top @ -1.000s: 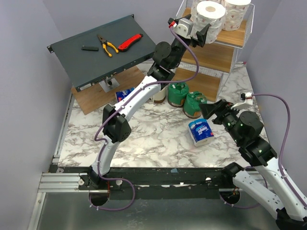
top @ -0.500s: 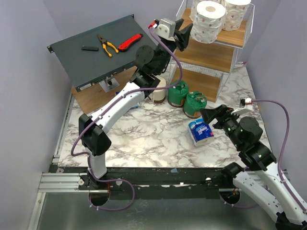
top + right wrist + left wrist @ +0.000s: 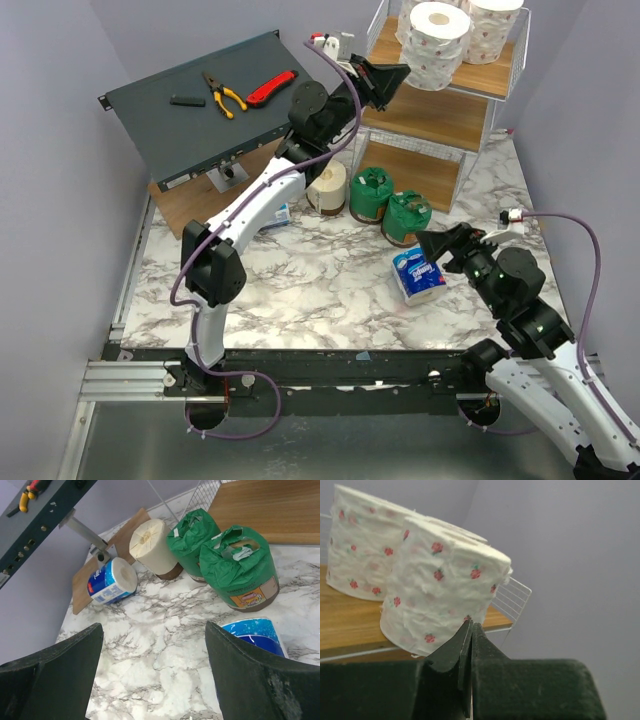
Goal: Place and organize the paper towels onto the shelf
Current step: Place the paper towel on the shelf.
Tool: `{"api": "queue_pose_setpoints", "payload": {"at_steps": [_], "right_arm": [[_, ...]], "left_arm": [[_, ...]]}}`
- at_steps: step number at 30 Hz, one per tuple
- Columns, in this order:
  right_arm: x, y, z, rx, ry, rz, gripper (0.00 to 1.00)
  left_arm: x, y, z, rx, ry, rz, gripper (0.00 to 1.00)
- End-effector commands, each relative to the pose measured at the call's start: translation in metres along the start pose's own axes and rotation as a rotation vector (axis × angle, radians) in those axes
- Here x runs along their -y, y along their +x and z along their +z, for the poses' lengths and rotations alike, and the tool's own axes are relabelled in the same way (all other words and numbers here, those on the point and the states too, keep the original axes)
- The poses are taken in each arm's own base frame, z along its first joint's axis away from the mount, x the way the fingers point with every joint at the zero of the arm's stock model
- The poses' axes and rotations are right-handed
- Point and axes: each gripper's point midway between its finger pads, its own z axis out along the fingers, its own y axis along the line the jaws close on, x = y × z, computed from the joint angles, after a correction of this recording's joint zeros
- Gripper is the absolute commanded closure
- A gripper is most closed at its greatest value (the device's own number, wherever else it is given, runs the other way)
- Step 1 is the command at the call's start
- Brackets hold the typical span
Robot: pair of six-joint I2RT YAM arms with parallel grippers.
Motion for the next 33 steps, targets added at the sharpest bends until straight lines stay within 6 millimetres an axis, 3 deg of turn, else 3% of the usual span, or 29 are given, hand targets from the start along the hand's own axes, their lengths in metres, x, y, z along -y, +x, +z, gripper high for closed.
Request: {"api": "queue_pose_setpoints", "payload": {"at_steps": [1, 9, 16, 21, 27, 33], "right_arm": [[0.007, 0.009, 0.000, -0.015, 0.019, -0.004, 0.15], [0.014, 0.015, 0.003, -0.022, 0.043, -0.011, 0.15], [0.019, 0.022, 0.007, -0.040, 0.057, -0.019, 0.15], [0.022, 0.026, 0.008, -0.046, 0.066, -0.023, 0.15], [0.026, 0.026, 0.006, -0.042, 0.083, -0.030, 0.15], [0.027, 0.026, 0.007, -0.043, 0.088, -0.032, 0.15]], "left_arm": [[0.024, 0.003, -0.001, -0.028, 0.157, -0.170, 1.00], [0.010, 0.030, 0.010, -0.119, 0.196, -0.228, 1.00], [0.022, 0.031, 0.011, -0.108, 0.289, -0.246, 1.00], [0.028, 0.046, 0.015, -0.120, 0.322, -0.223, 1.00], [0.008, 0.063, 0.028, -0.086, 0.206, -0.158, 1.00], [-0.016, 0.053, 0.038, -0.004, 0.106, -0.120, 1.00]]}}
